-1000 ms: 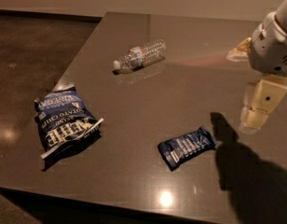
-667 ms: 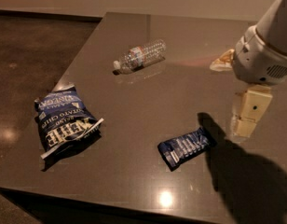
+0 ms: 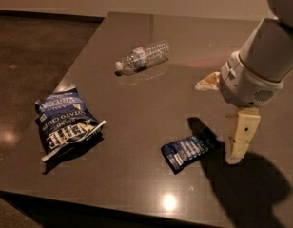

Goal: Pick rxbar blueberry

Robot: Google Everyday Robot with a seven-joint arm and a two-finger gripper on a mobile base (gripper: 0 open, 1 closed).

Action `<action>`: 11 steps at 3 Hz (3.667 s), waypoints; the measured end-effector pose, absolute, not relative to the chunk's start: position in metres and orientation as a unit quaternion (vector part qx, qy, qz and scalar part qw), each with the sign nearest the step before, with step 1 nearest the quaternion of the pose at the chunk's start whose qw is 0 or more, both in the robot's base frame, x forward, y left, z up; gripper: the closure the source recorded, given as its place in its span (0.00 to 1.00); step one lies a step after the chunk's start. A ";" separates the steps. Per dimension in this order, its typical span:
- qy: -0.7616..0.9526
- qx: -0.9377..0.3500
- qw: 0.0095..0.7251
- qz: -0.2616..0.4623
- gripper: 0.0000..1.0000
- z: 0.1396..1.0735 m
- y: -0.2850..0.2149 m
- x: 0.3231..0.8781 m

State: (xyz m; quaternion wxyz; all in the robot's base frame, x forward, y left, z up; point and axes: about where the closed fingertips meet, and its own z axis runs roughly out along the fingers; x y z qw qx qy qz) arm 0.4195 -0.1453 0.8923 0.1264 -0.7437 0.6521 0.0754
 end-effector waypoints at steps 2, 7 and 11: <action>0.629 -0.764 0.111 0.090 0.00 0.869 -0.136 0.411; 0.602 -0.788 0.088 0.089 0.48 0.832 -0.126 0.414; 0.602 -0.785 0.115 0.093 1.00 0.877 -0.124 0.419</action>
Offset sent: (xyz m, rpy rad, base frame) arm -0.0148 0.0116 -0.0339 -0.0105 0.0557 0.0993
